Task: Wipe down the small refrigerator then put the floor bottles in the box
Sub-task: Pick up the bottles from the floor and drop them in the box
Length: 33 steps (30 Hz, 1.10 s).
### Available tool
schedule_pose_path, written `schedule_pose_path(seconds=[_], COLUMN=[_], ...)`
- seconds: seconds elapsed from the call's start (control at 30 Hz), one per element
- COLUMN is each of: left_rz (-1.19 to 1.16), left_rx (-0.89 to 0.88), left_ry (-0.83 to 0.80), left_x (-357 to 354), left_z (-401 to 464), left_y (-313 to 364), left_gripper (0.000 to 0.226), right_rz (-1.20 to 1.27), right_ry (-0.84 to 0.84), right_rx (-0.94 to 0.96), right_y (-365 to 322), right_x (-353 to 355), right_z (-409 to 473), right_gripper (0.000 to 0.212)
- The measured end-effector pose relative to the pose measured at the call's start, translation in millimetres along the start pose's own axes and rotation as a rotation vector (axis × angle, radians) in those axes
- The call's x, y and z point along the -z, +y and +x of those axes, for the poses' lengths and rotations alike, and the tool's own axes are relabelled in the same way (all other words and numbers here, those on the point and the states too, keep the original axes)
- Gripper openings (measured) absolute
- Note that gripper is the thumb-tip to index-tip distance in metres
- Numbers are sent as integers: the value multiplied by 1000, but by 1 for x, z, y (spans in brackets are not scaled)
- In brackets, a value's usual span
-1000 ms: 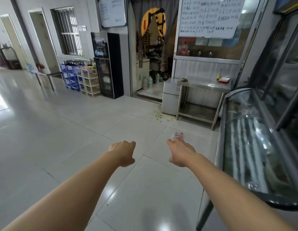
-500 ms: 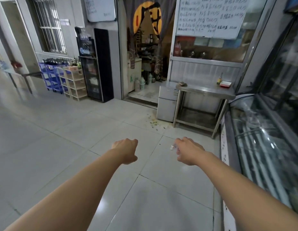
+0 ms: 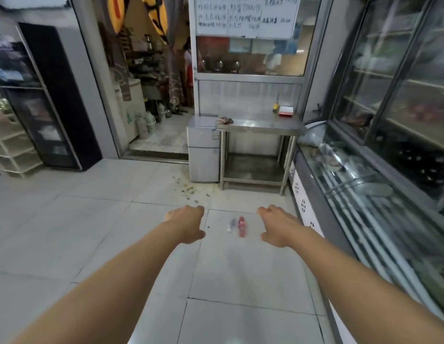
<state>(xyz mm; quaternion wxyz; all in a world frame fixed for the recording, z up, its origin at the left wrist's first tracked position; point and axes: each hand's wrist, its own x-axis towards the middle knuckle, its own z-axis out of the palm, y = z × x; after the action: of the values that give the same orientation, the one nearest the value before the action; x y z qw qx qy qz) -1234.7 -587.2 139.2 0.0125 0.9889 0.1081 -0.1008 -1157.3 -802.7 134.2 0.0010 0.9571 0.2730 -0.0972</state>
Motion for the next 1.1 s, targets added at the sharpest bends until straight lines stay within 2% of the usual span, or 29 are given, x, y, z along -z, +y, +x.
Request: schedule_pose_path(seconds=[0.23,0.4,0.53,0.67,0.93,1.1], left_rz=[24,29,8,6,67,80], left_rx=[-59,-67,-37,-47,-233,-348], left_ry=[13,4,-11,-50,-124,-182], left_x=[14,30,44,47,56,43], left_z=[156,252,319,389,562,643], left_y=[-12,-32,-56,-78,-106,-96], left_gripper=[50,50,57,54,51,49], right_rz=[10,23,44,39,129,209], right_ry=[-25,-27,-56,-82,-99,-140], right_rx=[-37,-46,-25,-36,-201,-309], right_y=[25,42,44,46,64,80], right_x=[16,36,47,49,47,25], right_z=[150,255,327,397,535,584], right_gripper=[66,59,60,62,67,61])
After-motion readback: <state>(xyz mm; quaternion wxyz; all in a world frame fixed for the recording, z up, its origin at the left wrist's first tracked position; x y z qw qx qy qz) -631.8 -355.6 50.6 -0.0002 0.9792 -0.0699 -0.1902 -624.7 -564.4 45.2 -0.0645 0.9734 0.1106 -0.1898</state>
